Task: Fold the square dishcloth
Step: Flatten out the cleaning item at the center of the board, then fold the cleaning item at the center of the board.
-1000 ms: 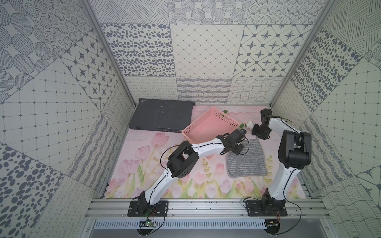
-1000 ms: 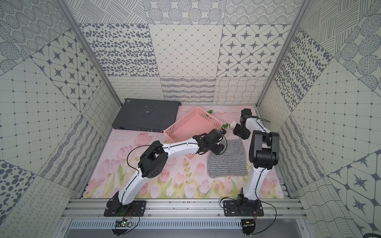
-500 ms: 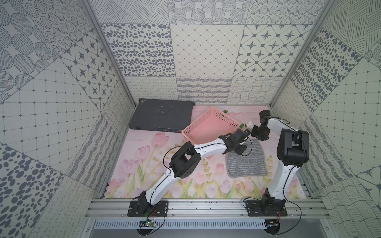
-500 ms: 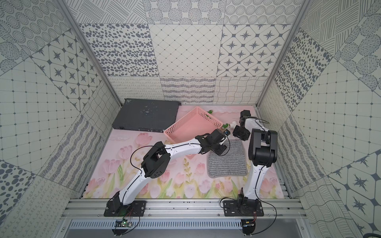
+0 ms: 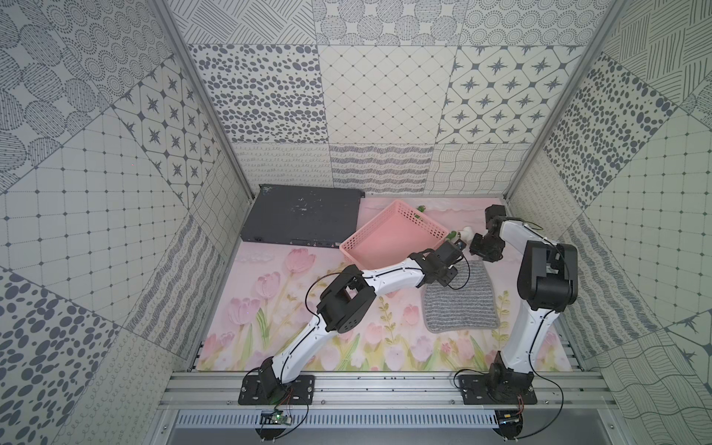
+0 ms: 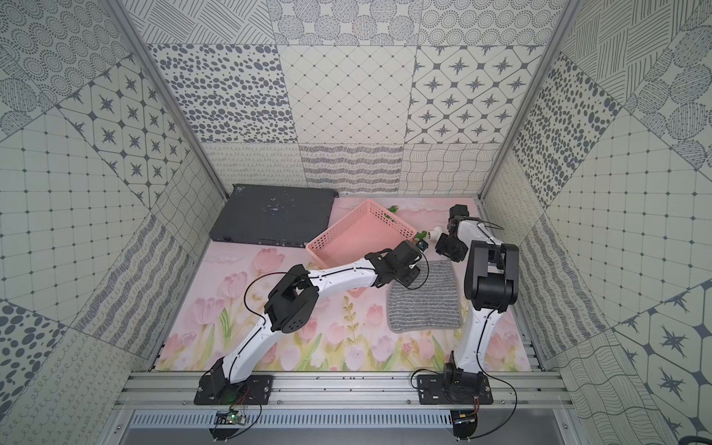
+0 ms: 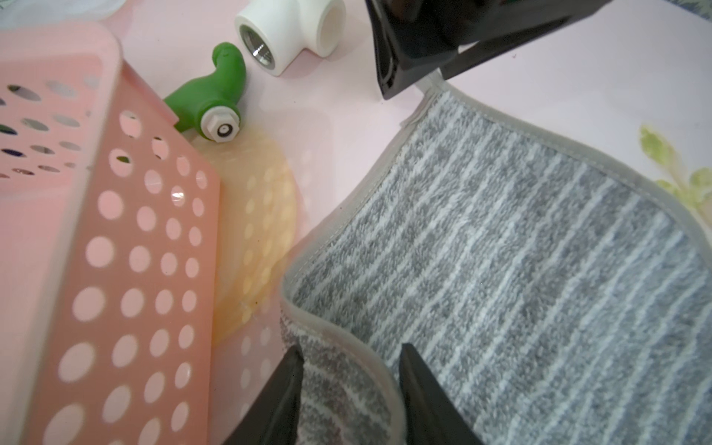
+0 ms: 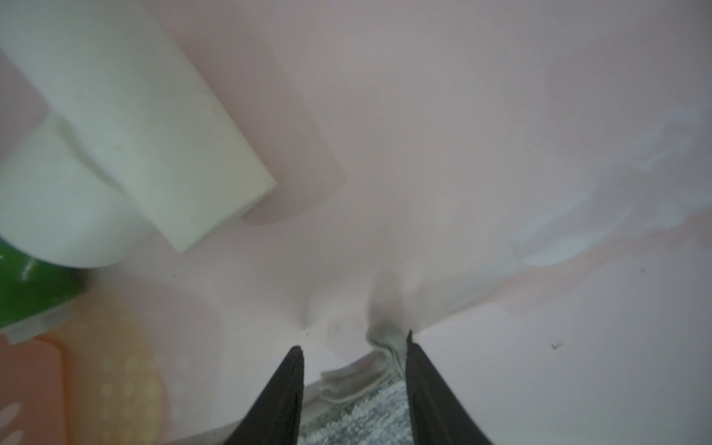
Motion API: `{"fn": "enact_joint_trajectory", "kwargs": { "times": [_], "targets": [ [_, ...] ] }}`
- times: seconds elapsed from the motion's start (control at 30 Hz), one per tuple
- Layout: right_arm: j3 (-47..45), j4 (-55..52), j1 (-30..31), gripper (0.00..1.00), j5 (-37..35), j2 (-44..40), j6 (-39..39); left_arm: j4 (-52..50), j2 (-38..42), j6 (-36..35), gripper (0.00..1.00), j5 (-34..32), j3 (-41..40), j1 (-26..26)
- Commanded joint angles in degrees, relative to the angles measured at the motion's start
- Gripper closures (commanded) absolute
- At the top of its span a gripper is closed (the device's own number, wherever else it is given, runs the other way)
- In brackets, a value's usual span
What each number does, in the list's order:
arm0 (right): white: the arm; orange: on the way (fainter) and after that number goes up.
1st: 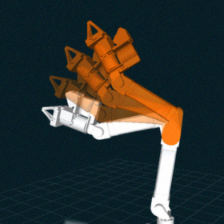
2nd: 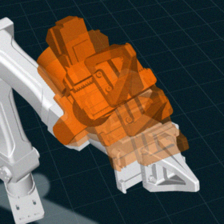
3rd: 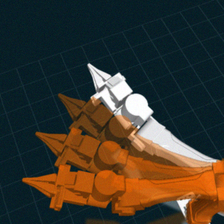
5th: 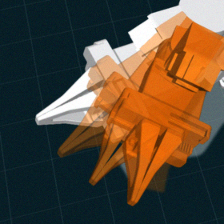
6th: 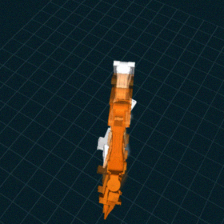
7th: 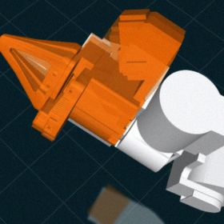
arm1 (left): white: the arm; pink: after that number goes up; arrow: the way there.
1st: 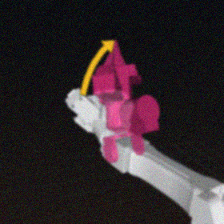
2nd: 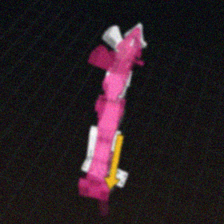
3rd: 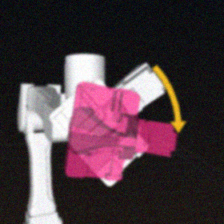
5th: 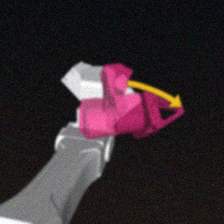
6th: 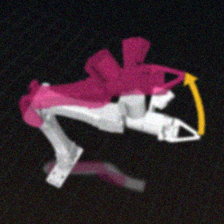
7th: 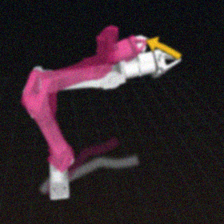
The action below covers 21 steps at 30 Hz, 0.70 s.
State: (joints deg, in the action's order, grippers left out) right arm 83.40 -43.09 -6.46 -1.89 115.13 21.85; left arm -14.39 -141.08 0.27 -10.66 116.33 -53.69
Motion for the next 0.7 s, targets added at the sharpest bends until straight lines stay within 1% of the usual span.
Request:
{"fn": "enact_joint_trajectory", "kwargs": {
  "times": [0.0, 0.1, 0.17, 0.27, 0.3, 0.67],
  "targets": [
    [2.3, 0.8, 0.2, 0.54, -1.2, 1.4, -0.2, -2.0, 1.3, -0.5, 0.64, -1.9, -0.5, 0.3],
    [2.7, 0.6, 0.2, 0.55, -1.2, 2.2, 0.1, -2.0, 1.4, -0.7, 0.77, -1.8, -0.7, 0.3],
    [2.9, 0.6, 0.2, 0.55, -1.2, 2.7, 0.1, -2.1, 1.6, -0.7, 0.87, -1.8, -0.7, 0.3],
    [3.1, 0.5, 0.2, 0.57, -1.3, 3.0, 0.1, -2.1, 1.9, -0.5, 0.98, -1.8, -0.8, 0.4],
    [3.2, 0.5, 0.2, 0.57, -1.4, 3.2, 0.1, -2.1, 2.0, -0.5, 1.00, -1.7, -0.8, 0.4],
    [3.6, -1.1, 0.2, 0.57, -3.9, 3.9, 0.7, -1.3, 3.9, 0.0, 1.00, -1.9, -2.5, 0.6]
  ]
}}
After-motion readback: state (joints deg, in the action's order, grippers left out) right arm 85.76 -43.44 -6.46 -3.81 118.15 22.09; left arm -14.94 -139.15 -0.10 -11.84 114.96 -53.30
